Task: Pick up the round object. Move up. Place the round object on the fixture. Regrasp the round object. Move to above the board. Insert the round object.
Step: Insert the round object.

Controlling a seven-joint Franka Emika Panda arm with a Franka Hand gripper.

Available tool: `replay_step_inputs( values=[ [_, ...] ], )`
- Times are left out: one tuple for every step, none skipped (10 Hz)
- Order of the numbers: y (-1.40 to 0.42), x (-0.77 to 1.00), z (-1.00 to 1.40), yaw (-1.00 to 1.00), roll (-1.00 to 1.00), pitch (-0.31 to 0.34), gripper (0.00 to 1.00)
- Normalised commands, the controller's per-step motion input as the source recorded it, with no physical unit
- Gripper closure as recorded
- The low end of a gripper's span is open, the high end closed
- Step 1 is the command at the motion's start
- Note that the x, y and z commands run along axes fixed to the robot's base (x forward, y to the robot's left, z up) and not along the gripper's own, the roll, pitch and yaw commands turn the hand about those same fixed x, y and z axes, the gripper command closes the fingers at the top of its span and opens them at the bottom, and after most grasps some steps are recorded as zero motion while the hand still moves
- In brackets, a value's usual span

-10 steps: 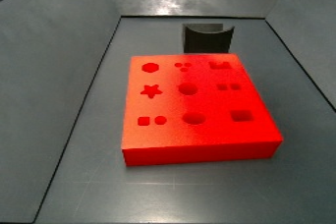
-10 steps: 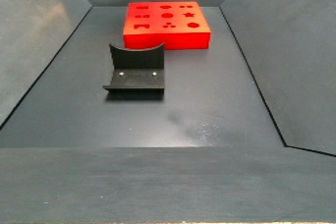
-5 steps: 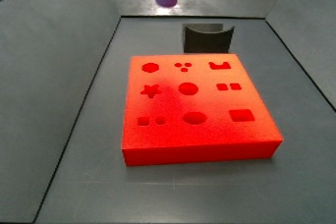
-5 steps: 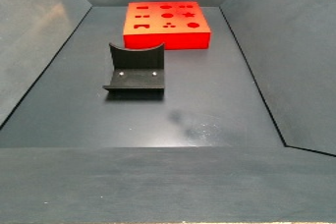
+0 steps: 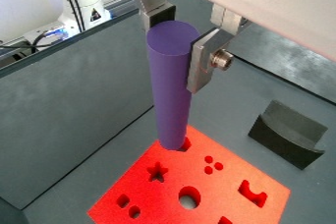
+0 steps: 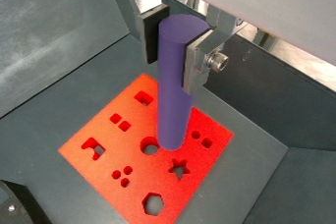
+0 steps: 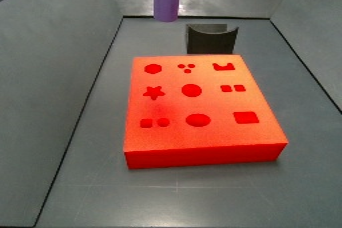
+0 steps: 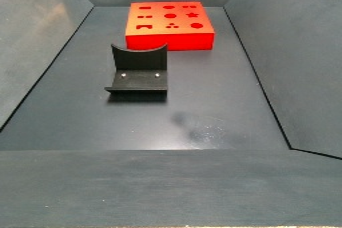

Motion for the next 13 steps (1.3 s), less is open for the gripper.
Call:
replay_step_inputs(
  values=[
    [0.0,0.0,0.0,0.0,0.0,-0.004,1.0],
    [0.0,0.0,0.0,0.0,0.0,-0.026,1.0],
    [0.06,-0.09,-0.15,-0.04,0.0,-0.14,1.0],
    [0.0,0.29,-0.69,0.0,0.05,-0.049,1.0],
    [0.0,0.41,-0.82,0.0,0.05,-0.03,1.0],
    [0.0,0.45,-0.7,-0.06,0.09,-0.027,1.0],
    [0.0,0.5,-0.7,-0.08,0.09,-0.007,1.0],
    [0.0,0.47,-0.76,-0.11,0.03,-0.02,1.0],
    [0.03,0.43,-0.79,-0.17,0.01,-0.039,1.0],
    [0.11,0.24,-0.66,-0.23,-0.07,-0.09,1.0],
    [0.11,0.0,-0.43,-0.22,-0.22,-0.139,1.0],
    [0.11,-0.1,-0.33,-0.17,-0.26,-0.141,1.0],
    [0.06,-0.2,-0.3,-0.15,-0.27,-0.191,1.0]
  ],
)
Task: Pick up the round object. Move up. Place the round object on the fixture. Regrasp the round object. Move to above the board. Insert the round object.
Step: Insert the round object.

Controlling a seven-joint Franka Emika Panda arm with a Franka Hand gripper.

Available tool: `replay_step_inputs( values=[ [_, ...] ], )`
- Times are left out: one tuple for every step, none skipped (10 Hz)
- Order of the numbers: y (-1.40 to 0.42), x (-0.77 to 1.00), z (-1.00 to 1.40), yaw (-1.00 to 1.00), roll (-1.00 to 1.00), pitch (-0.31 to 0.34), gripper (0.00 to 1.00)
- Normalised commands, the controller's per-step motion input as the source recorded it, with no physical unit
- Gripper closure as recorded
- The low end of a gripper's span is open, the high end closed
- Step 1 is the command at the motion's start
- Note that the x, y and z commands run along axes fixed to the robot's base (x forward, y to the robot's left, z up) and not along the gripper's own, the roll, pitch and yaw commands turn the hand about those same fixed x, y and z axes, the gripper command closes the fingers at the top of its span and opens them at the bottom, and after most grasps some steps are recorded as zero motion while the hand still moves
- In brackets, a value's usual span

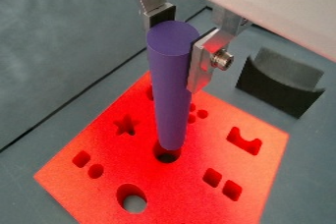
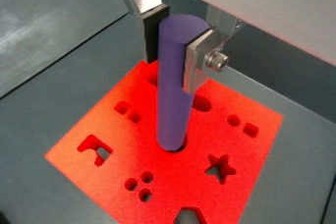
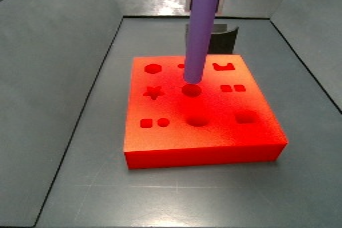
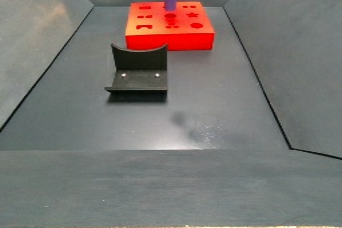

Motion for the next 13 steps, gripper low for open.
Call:
replay_step_inputs(
  values=[
    [0.0,-0.11,-0.33,-0.1,-0.27,-0.174,1.0],
    [0.0,-0.03,-0.34,-0.09,-0.22,-0.156,1.0],
    [0.0,-0.06,-0.28,-0.1,-0.23,-0.161,1.0],
    [0.0,-0.02,-0.23,-0.08,-0.22,-0.136,1.0],
    [0.0,0.0,-0.24,-0.08,-0.22,-0.126,1.0],
    [0.0,0.0,-0.33,-0.07,-0.21,-0.11,1.0],
    [0.0,0.0,-0.49,-0.03,-0.06,-0.11,1.0],
    [0.0,0.0,-0.5,0.0,0.0,-0.08,1.0],
    [0.0,0.0,-0.45,0.0,0.0,-0.056,1.0],
    [0.0,0.0,-0.35,0.0,0.0,-0.066,1.0],
    [0.01,-0.02,-0.15,0.0,-0.11,-0.134,1.0],
    [0.03,0.0,-0.04,0.0,-0.08,-0.037,1.0],
    [0.0,0.0,0.0,0.0,0.0,0.0,1.0]
  ],
)
